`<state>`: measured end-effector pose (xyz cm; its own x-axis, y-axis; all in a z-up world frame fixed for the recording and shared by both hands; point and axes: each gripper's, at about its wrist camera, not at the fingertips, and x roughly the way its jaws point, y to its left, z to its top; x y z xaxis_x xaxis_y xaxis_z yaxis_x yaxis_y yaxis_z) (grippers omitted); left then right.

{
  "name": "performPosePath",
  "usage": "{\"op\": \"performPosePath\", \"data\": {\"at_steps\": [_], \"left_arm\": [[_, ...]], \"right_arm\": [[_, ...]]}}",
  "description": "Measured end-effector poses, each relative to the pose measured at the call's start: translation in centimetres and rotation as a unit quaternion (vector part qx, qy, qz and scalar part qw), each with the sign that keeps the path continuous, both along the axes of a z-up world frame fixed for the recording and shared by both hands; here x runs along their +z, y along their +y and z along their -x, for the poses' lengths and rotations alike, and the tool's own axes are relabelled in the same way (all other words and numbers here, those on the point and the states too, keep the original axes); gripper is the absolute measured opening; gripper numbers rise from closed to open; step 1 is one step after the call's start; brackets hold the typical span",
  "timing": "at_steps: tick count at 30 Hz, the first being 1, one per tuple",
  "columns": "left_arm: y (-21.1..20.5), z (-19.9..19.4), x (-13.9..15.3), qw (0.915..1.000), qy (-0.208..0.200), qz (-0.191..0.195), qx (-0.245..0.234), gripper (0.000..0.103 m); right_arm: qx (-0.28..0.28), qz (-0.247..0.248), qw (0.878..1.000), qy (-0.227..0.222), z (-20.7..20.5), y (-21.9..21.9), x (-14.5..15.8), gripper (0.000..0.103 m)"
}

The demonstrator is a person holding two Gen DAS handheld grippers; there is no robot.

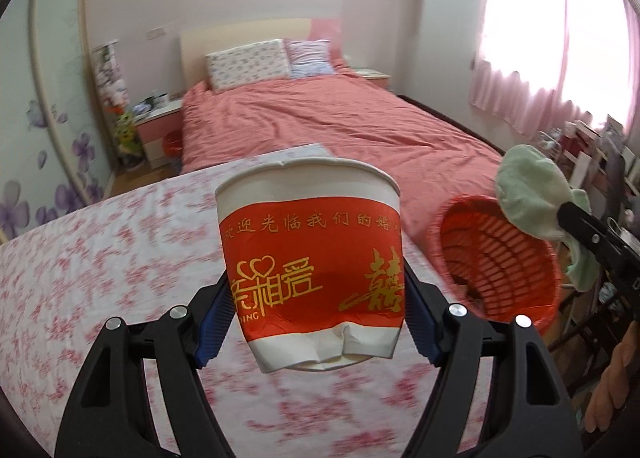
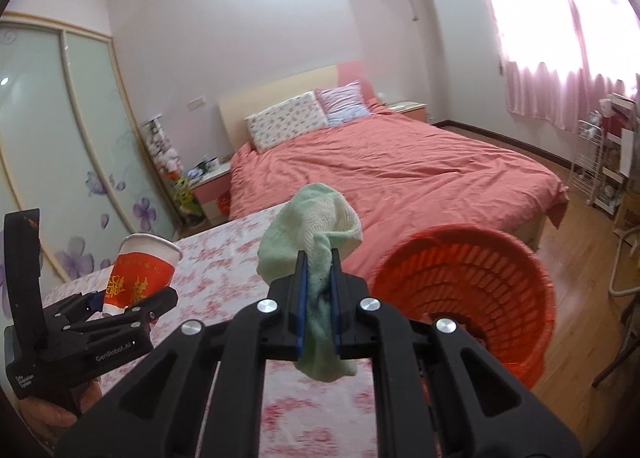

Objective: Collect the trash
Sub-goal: 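Carry the cup and cloth to the orange basket and open both tools inside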

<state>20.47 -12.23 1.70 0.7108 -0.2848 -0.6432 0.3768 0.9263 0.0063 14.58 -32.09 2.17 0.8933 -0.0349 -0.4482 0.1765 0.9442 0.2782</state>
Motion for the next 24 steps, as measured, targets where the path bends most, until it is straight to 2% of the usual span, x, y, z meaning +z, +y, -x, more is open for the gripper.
{"op": "performPosePath", "data": {"at_steps": [15, 24], "left_arm": [[-9.8, -0.4, -1.2, 0.994, 0.016, 0.024, -0.106, 0.074], [-14.7, -0.9, -3.3, 0.9869, 0.038, 0.026, -0.155, 0.074]], "right_arm": [[-0.094, -0.031, 0.995, -0.007, 1.9, -10.0, -1.6, 0.011], [-0.112, -0.072, 0.991, 0.002, 0.7, -14.6, -3.9, 0.011]]}}
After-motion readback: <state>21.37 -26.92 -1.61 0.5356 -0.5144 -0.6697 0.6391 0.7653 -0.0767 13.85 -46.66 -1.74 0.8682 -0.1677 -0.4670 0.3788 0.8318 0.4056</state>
